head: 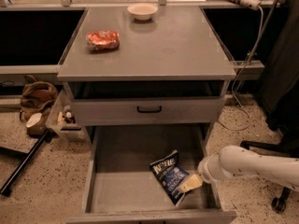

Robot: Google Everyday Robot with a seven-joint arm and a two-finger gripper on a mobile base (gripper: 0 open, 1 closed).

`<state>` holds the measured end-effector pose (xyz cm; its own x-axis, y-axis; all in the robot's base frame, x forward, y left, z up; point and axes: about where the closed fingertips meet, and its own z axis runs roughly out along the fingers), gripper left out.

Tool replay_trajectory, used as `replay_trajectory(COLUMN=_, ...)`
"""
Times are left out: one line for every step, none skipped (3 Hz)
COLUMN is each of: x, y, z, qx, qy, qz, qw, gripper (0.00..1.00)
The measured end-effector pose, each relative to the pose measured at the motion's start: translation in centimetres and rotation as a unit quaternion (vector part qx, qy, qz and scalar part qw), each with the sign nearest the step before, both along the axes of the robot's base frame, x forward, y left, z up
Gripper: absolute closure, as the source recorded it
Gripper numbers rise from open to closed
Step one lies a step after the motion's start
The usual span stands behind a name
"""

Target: Pick blue chip bag from middle drawer and place on counter

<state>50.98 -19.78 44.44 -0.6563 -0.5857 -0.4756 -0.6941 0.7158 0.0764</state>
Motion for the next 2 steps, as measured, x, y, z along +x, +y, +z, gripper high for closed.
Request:
replay_trajectory(x=0.0, y=0.0, z=0.0, qx=0.0, qy=0.0, qz=0.0, qw=1.0, gripper=0.0)
replay_trajectory(x=-0.08, y=0.56, z=-0.27, qx=0.007, qy=-0.005, qz=-0.001, qw=1.0, gripper=0.0)
